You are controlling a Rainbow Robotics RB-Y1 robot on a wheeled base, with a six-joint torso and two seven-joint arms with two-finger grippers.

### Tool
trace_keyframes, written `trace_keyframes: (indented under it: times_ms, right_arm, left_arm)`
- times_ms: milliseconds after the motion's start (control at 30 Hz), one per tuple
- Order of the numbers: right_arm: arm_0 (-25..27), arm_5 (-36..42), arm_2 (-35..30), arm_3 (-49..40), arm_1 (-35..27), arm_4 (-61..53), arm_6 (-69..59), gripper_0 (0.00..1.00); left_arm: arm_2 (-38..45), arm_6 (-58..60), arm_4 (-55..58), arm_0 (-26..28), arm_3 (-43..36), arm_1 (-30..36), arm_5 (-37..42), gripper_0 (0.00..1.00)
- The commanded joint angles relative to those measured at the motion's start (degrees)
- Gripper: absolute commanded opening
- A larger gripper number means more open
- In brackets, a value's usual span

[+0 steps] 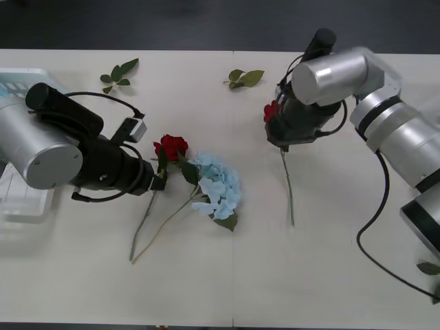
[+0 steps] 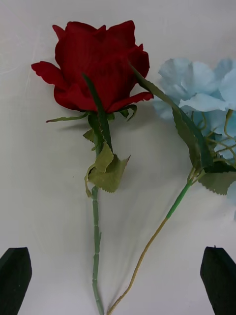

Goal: Put the red flowers into the right box and the blue flowers into the left box

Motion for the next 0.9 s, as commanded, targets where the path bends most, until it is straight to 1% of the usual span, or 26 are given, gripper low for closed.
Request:
trace_keyframes:
  times_ms: [33,133,267,367,400,433,533,600,667,700,733,767,800,900]
  right_arm:
    - [-4.0,5.8,1.0,-8.2,-11.1,-5.0,3.4,0.1]
    - [-4.7,9.2,3.0,-12.8,-18.8,-8.4,3.5,0.1]
    - [-4.6,11.1,3.3,-16.8,-28.3,-15.0,3.8,0.1]
    - [-3.8,11.1,3.3,-17.2,-33.0,-19.1,4.6,0.1]
    - [-3.8,11.1,3.3,-17.2,-33.0,-19.1,4.6,0.1]
    - [-2.9,10.6,3.3,-17.2,-35.4,-20.7,5.4,0.1]
    - [-0.9,9.9,3.3,-17.2,-37.5,-21.3,7.4,0.1]
    - [0.5,9.1,3.3,-17.2,-38.2,-21.3,9.9,0.26]
    - [1.7,7.9,3.3,-17.2,-38.5,-21.0,12.6,0.59]
    - [1.9,7.5,3.2,-17.2,-38.5,-21.0,13.1,0.65]
    - [1.9,7.2,3.2,-17.2,-38.5,-21.0,14.1,0.75]
    - [1.9,6.8,3.3,-17.3,-38.5,-20.6,15.0,0.81]
    - [2.0,6.6,3.2,-17.6,-38.5,-20.4,15.8,0.84]
    - [1.9,6.5,2.9,-19.6,-38.4,-19.7,16.3,0.89]
  left_arm:
    - [-3.9,5.1,-5.4,-5.1,1.6,-1.2,-0.4,1.0]
    - [-7.0,6.0,-9.6,-7.3,4.3,-2.9,-0.4,1.0]
    - [-8.5,5.6,-10.5,-9.9,9.8,-5.6,-0.3,1.0]
    - [-9.8,4.8,-11.7,-11.4,13.1,-7.3,0.4,1.0]
    - [-9.8,4.8,-11.7,-11.4,13.1,-7.3,0.4,1.0]
    - [-11.3,4.8,-12.8,-12.1,14.4,-7.7,0.6,1.0]
    - [-12.7,4.7,-13.5,-12.7,15.5,-7.8,0.6,1.0]
    - [-13.2,4.5,-13.8,-12.9,16.1,-7.8,0.7,1.0]
    - [-13.4,4.0,-13.9,-13.0,17.0,-7.8,0.7,1.0]
    - [-13.5,3.8,-13.9,-13.0,17.1,-7.8,0.8,1.0]
    - [-13.8,3.5,-14.1,-13.0,17.3,-7.8,0.9,1.0]
    - [-14.0,3.3,-14.2,-13.0,17.5,-7.8,1.1,1.0]
    - [-14.3,3.2,-14.3,-13.0,17.7,-7.8,1.3,1.0]
    - [-15.0,2.6,-14.4,-13.3,19.1,-7.9,1.4,1.0]
